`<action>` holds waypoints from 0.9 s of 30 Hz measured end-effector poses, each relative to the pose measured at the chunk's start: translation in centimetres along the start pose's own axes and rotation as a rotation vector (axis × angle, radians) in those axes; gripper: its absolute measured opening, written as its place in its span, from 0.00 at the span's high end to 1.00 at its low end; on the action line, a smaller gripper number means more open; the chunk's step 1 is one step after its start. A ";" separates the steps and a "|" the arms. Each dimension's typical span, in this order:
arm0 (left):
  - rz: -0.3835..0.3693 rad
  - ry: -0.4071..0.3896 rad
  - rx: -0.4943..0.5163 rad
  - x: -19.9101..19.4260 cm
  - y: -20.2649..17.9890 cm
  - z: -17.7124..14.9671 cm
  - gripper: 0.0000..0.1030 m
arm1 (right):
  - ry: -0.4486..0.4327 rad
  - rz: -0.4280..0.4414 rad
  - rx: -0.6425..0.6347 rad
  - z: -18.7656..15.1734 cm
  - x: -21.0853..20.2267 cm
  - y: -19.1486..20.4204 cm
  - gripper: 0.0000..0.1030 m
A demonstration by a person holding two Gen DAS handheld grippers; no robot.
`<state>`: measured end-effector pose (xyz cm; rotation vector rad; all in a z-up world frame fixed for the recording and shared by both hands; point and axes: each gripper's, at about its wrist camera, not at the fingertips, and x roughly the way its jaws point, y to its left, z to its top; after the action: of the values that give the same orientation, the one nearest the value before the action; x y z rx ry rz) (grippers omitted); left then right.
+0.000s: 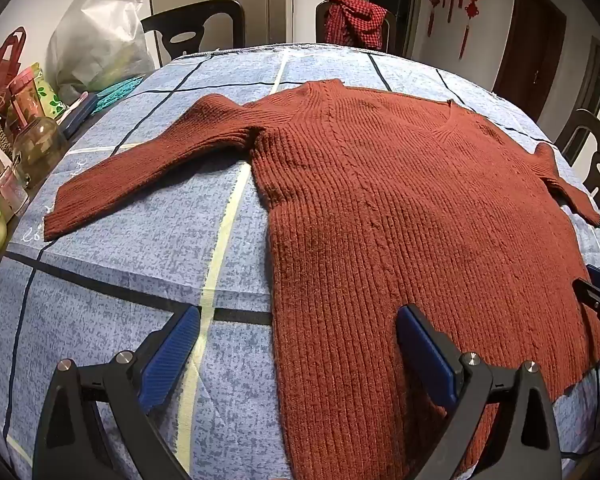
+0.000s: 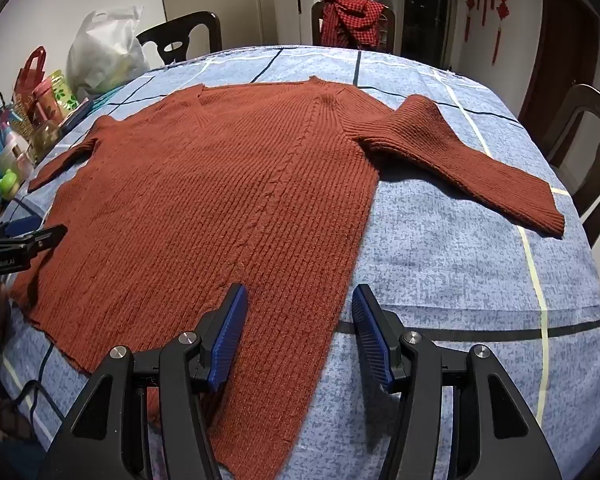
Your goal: Fold small clothes
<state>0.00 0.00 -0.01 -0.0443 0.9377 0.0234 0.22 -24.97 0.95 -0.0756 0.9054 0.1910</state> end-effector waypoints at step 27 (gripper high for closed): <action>0.001 -0.007 -0.002 -0.3 -0.1 0.0 0.03 | -0.001 0.003 0.002 0.0 0.1 -0.1 0.46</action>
<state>-0.19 -0.09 0.24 -0.0454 0.9303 0.0253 0.30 -25.08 0.92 -0.0727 0.9049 0.1927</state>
